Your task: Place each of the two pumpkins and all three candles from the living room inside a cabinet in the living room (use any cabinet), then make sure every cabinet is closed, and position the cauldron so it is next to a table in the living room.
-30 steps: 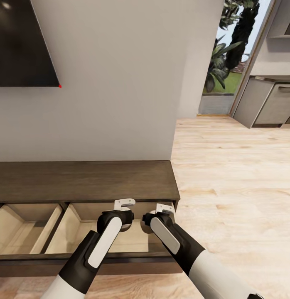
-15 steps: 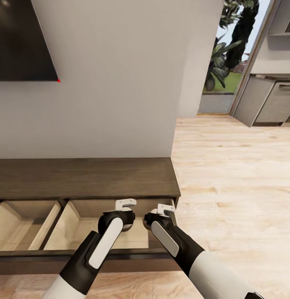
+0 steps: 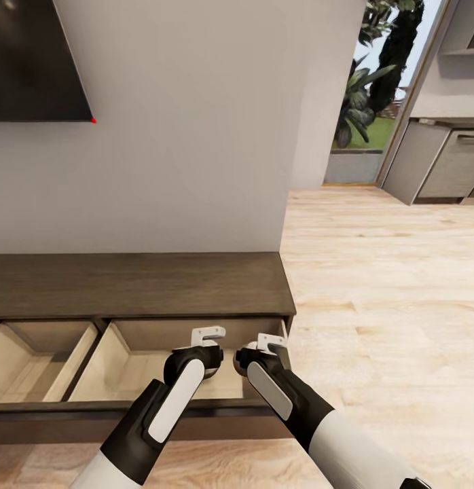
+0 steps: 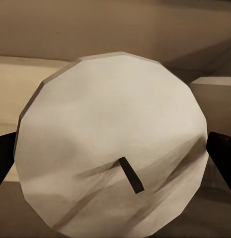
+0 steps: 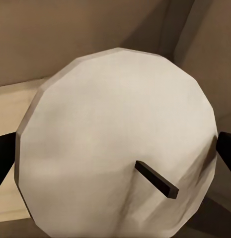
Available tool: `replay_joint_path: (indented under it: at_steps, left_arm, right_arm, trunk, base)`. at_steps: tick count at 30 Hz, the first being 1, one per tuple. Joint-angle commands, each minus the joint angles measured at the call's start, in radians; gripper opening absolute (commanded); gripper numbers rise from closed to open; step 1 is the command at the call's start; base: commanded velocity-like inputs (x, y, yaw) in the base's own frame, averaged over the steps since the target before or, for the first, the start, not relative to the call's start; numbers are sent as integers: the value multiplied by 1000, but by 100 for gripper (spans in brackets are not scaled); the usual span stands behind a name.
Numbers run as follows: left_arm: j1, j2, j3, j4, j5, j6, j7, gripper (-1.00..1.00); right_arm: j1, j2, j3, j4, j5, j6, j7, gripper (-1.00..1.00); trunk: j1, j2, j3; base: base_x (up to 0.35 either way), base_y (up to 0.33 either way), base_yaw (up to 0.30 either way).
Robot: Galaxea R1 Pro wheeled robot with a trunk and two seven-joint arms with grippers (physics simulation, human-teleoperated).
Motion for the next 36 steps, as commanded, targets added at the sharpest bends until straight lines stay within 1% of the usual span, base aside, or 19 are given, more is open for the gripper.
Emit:
replay_joint_path:
  at_steps: [1,2,24,36]
  left_arm:
    - [-1,0,-1,-1,9,0,10,-100]
    - [-1,0,-1,-1,9,0,10,-100]
    - [-1,0,0,-2,11,1,10,-100]
    - [-1,3,2,-3,23,5,9,-100]
  right_arm:
    - [-1,0,3,-1,-4,3,-6,-100]
    - [-1,0,3,-1,-4,3,-6,-100]
    - [-1,-2,3,-4,-4,14,-4,-100]
    - [-1,0,3,-4,-8,23,-8,-100]
  trunk:
    - [4,-8,-4]
    - [8,-15,-7]
    - [8,-15,-7]
    - [8,-15,-7]
  base:
    - [0,0,0]
    - [0,0,0]
    - [0,0,0]
    - [0,0,0]
